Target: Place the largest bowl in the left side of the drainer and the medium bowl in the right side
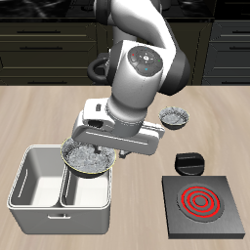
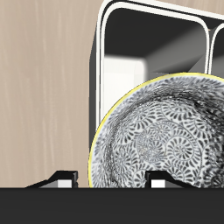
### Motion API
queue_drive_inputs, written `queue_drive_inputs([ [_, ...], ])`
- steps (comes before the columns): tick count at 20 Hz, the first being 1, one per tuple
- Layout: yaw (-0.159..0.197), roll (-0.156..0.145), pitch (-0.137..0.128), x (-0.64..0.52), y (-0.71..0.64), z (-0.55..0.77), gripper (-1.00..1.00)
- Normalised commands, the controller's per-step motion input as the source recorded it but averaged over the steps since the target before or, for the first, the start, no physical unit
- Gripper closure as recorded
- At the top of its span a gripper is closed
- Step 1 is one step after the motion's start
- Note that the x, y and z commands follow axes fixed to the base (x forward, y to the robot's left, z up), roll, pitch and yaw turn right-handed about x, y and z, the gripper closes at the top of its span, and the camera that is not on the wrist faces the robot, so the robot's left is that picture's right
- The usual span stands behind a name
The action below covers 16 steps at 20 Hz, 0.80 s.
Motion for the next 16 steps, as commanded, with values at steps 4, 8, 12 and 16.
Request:
queue_drive_inputs([
  [4, 0.008, 0.029, -0.025, -0.26, 0.1, 0.03, -1.0],
  [8, 0.05, 0.001, -0.053, -0.37, 0.07, 0.17, -1.0],
  [12, 0.079, -0.01, -0.146, -0.77, 0.13, 0.4, -1.0],
  [16, -0.034, 0.071, -0.103, -0.71, 0.07, 0.36, -1.0],
])
